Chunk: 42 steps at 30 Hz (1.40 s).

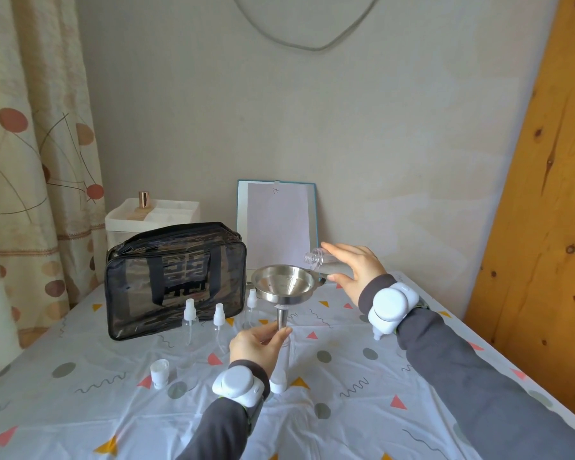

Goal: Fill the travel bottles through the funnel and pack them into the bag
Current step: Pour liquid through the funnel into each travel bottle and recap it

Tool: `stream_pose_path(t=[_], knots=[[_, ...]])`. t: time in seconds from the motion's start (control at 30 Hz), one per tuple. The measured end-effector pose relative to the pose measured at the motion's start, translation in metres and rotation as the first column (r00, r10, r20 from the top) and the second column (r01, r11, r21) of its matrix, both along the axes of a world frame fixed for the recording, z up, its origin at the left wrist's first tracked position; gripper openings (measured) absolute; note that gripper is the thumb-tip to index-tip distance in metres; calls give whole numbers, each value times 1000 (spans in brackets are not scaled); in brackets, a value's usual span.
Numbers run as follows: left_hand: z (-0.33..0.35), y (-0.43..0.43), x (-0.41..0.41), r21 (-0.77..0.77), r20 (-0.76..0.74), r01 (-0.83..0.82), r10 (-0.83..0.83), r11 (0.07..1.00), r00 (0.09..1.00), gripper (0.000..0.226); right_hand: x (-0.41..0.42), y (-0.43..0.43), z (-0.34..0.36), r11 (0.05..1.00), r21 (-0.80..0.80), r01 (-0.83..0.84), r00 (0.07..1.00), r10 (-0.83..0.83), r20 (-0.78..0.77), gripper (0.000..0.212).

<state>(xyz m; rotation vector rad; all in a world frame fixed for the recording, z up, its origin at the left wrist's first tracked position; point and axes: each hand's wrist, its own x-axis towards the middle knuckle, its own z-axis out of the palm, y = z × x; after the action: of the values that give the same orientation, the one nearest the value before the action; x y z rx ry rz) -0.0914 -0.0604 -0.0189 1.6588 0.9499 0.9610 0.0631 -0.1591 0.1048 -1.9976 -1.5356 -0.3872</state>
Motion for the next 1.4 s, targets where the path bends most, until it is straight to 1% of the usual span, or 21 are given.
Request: stream_pose_path(t=[0.67,0.93,1.4], knots=[[-1,0,1,-4,7,5,-5,1000,1000,35,-2,-2,1,999,-38,24,998,-22,51,57],[-1,0,0,13,0,2,-2,1000,1000,35,-4,-3,2,1000,-21,20,999,-19,50,56],[-2,1,0,21,-12,2,-2,1000,1000,35,-7,-1,2,997,-67,32,997,-27,77,58]])
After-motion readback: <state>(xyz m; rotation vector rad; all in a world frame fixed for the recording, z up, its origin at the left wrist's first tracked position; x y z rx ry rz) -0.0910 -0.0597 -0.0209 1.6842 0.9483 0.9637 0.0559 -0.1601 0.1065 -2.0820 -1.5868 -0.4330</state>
